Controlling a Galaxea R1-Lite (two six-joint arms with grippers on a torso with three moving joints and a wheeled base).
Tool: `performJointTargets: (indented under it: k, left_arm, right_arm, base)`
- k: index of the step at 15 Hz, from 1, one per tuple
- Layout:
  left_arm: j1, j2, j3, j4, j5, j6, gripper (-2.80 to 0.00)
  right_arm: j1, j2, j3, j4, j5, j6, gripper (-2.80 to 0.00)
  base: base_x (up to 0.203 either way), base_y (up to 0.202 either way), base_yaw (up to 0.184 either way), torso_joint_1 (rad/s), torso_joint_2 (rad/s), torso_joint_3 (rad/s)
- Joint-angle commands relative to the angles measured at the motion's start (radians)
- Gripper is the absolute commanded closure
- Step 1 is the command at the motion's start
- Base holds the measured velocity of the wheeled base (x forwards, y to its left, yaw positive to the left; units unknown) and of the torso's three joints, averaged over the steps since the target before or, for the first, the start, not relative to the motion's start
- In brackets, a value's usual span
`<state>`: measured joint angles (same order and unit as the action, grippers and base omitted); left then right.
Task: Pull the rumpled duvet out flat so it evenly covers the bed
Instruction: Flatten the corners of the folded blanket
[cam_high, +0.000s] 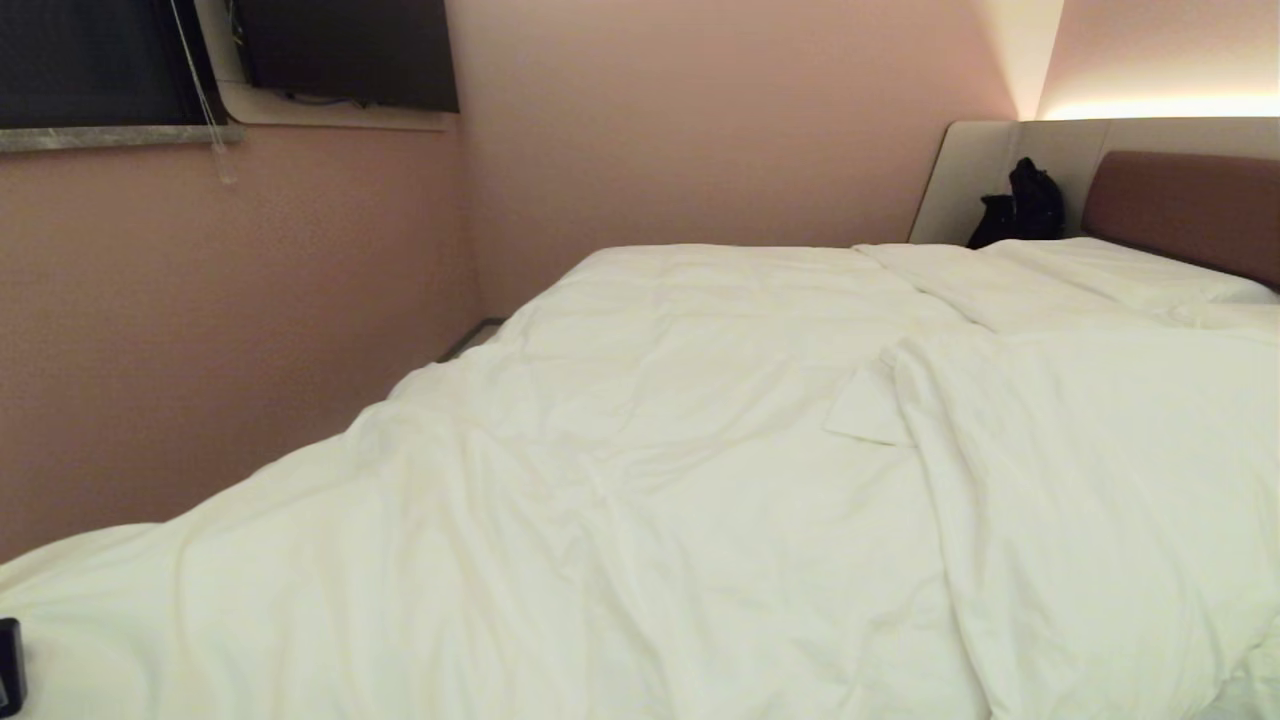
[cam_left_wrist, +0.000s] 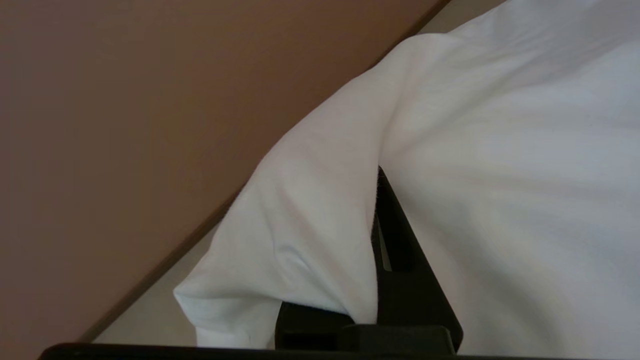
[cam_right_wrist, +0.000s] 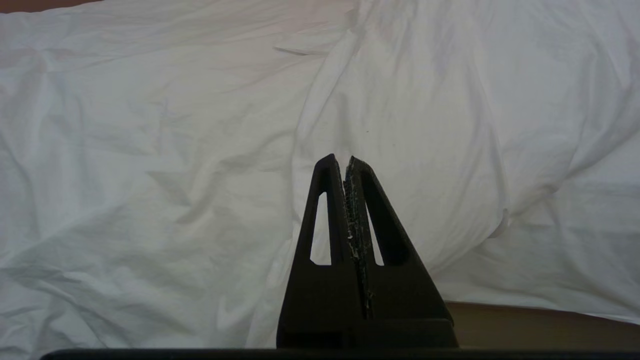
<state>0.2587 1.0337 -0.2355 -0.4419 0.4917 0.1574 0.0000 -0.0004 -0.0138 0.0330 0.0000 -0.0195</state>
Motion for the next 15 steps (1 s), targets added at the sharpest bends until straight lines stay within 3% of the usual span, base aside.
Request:
performJointTargets:
  k: [1, 5, 10, 15]
  left_arm:
    - [0.001, 0.059, -0.005, -0.004, 0.031, 0.013, 0.00]
    - [0.014, 0.182, -0.015, -0.016, 0.103, 0.013, 0.00]
    - [0.199, 0.314, -0.054, -0.033, 0.133, 0.004, 0.00]
    - [0.273, 0.349, -0.036, -0.101, 0.133, 0.004, 0.00]
  right_arm:
    - [0.000, 0.000, 0.000, -0.001, 0.000, 0.000, 0.00]
    - [0.000, 0.000, 0.000, 0.001, 0.000, 0.000, 0.00]
    - [0.000, 0.000, 0.000, 0.001, 0.000, 0.000, 0.00]
    - [0.000, 0.002, 0.000, 0.001, 0.000, -0.002, 0.00]
  base:
    - [0.000, 0.000, 0.000, 0.000, 0.00, 0.000]
    - [0.000, 0.000, 0.000, 0.000, 0.00, 0.000]
    - [0.000, 0.000, 0.000, 0.000, 0.00, 0.000]
    - [0.000, 0.000, 0.000, 0.000, 0.00, 0.000]
